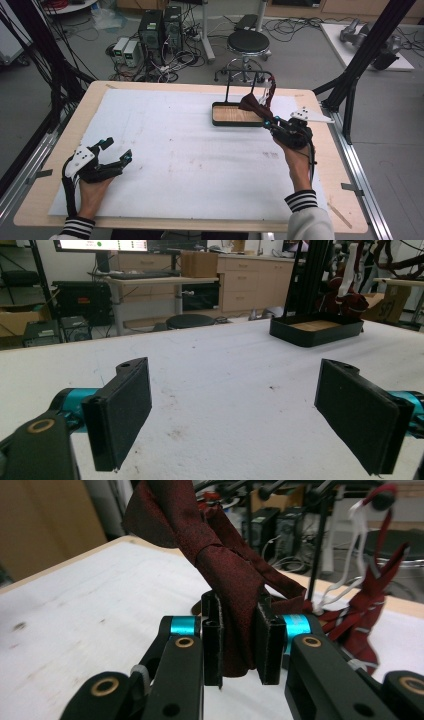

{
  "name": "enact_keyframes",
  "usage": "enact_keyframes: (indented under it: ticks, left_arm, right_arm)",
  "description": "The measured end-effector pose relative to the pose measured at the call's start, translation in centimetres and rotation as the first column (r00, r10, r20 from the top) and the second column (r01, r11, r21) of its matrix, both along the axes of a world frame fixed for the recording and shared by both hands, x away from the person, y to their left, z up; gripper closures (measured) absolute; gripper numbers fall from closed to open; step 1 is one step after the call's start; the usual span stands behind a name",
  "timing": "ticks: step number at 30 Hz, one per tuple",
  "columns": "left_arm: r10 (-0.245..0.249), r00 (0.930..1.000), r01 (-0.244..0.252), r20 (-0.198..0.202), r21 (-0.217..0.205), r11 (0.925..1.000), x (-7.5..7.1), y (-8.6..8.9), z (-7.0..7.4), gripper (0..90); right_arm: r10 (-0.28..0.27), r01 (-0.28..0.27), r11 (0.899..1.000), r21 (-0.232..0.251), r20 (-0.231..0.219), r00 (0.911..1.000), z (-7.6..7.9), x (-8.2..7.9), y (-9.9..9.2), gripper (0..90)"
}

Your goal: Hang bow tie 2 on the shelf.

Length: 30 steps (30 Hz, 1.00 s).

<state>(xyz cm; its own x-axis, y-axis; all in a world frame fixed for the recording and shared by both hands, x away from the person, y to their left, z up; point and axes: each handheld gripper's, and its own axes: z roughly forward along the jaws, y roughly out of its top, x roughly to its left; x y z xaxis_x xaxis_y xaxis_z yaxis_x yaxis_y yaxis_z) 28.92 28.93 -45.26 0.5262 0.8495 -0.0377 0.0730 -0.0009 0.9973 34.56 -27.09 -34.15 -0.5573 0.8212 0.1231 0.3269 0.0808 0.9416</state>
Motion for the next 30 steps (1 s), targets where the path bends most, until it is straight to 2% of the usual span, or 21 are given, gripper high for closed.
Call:
enact_keyframes:
  ticks: [2, 4, 8, 13, 15, 18, 22, 30]
  left_arm:
    - [-0.001, 1.0, 0.001, 0.001, 0.001, 1.0, 0.0, 0.0, 0.0, 15.4]
    - [-0.001, 1.0, 0.001, 0.002, 0.002, 1.0, 0.0, 0.0, 0.0, 15.5]
    - [-0.001, 1.0, 0.001, 0.002, 0.002, 1.0, 0.0, 0.0, 0.0, 15.5]
    - [0.0, 1.0, 0.0, 0.001, 0.0, 1.0, 0.0, 0.0, 0.0, 15.5]
    - [-0.001, 1.0, 0.001, 0.001, 0.001, 1.0, 0.0, 0.0, 0.0, 15.5]
    - [-0.001, 1.0, 0.001, -0.001, -0.001, 1.0, 0.0, 0.0, 0.0, 15.4]
    - [-0.001, 1.0, 0.001, 0.0, -0.001, 1.0, 0.0, 0.0, 0.0, 15.5]
    - [-0.001, 1.0, 0.001, -0.001, -0.001, 1.0, 0.0, 0.0, 0.0, 15.5]
  right_arm:
    - [-0.024, 0.024, 1.0, 0.003, 0.026, 0.9994, 0.4, 0.2, 0.0, 77.5]
    - [-0.065, 0.064, 0.998, 0.022, 0.031, 0.9974, 0.9, 0.5, 0.1, 77.5]
    - [-0.091, 0.089, 0.995, 0.033, 0.05, 0.9946, 1.3, 0.8, 0.2, 77.2]
    - [-0.151, 0.148, 0.988, 0.04, 0.078, 0.9855, 2.0, 1.3, 0.6, 77.2]
    - [-0.15, 0.147, 0.988, 0.042, 0.083, 0.9853, 2.1, 1.3, 0.6, 77.2]
    - [-0.177, 0.173, 0.984, 0.051, 0.098, 0.9793, 2.6, 1.6, 0.9, 77.2]
    - [-0.185, 0.178, 0.982, 0.066, 0.114, 0.9762, 3.0, 2.0, 1.1, 77.2]
    - [-0.201, 0.194, 0.979, 0.068, 0.134, 0.9703, 3.7, 2.9, 1.8, 77.2]
